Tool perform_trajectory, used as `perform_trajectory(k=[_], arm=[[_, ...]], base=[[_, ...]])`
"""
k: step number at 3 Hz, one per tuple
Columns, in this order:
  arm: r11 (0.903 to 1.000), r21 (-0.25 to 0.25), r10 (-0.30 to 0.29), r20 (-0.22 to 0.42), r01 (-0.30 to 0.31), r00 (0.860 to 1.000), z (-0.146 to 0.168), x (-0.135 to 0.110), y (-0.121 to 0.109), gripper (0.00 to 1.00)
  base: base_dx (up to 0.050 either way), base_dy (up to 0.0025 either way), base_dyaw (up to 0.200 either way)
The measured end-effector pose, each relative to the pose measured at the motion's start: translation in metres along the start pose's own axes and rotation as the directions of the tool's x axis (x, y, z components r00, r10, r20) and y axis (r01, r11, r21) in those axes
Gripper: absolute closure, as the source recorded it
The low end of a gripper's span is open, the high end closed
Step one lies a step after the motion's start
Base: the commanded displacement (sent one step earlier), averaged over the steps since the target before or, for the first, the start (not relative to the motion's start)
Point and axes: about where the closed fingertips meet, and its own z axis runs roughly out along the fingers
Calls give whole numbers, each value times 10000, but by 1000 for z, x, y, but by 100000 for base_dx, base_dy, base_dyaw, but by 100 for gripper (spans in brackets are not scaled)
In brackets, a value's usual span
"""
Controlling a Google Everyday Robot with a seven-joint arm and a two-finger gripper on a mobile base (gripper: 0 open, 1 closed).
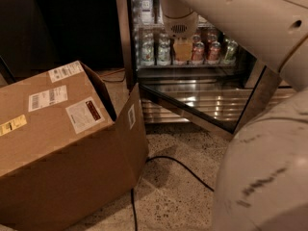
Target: Close left fridge door
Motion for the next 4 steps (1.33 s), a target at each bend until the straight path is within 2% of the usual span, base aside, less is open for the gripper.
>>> perform_trajectory(k=[1, 2, 3, 4], arm=[[10000, 0, 0, 0, 0, 10000, 0, 0, 0, 89], [10000, 37, 0, 29, 0, 10000, -3, -6, 5, 100], [10000, 37, 0, 29, 0, 10000, -3, -6, 5, 100], [10000, 37, 0, 29, 0, 10000, -3, -6, 5, 100]], base=[[0, 0, 0], [0, 0, 0], [4999, 1, -9], [2, -3, -18775]])
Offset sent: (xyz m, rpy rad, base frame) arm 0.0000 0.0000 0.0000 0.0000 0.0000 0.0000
